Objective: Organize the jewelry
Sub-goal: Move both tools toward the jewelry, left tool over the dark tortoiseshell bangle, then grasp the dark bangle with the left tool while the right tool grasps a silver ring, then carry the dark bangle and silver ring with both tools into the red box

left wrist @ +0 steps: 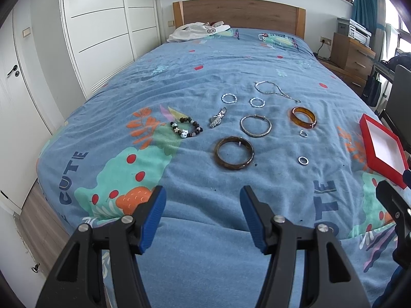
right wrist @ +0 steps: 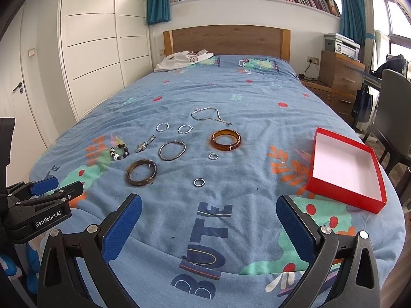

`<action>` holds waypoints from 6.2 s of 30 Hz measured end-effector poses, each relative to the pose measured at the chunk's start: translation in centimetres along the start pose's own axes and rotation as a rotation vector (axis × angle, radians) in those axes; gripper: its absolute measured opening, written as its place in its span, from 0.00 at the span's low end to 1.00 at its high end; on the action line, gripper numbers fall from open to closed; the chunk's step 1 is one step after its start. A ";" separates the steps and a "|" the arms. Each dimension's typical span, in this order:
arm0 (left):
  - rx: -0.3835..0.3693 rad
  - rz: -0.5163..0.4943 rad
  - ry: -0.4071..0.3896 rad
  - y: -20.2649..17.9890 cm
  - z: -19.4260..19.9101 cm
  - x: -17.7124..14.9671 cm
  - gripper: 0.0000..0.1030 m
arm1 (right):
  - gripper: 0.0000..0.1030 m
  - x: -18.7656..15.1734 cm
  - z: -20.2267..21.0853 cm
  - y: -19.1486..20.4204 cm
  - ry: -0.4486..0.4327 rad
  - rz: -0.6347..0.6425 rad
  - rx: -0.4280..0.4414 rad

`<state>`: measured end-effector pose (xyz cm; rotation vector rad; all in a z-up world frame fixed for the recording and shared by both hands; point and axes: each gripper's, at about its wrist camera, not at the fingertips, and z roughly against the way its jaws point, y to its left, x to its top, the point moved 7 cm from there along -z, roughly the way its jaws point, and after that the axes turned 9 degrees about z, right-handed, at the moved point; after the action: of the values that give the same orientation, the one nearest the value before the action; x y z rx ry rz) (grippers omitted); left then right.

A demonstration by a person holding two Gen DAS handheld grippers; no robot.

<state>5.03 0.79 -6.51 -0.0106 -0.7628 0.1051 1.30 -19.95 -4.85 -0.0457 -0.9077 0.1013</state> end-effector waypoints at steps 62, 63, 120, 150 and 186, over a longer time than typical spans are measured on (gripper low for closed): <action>-0.131 -0.019 0.120 -2.0 -8.1 2.2 0.56 | 0.70 -1.5 -9.5 -0.2 0.173 -0.024 0.142; -0.135 -0.026 0.124 -2.3 -8.4 2.3 0.56 | 0.70 -1.5 -9.7 -0.1 0.175 -0.023 0.147; -0.191 -0.143 0.247 -8.6 -18.7 1.6 0.08 | 0.20 -1.7 -20.9 1.2 0.277 0.087 0.273; -0.577 -0.489 0.079 -37.7 -2.8 2.2 0.07 | 0.20 -4.5 -5.2 -25.6 0.199 -0.123 -0.116; -0.619 -0.523 0.287 -47.0 -10.7 -6.6 0.13 | 0.19 -9.7 -10.5 -31.5 0.361 -0.096 -0.079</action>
<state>12.02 -46.33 -16.56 -0.4039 -0.4667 -0.6208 5.79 -52.25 -16.28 -0.0907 -0.5521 -0.0329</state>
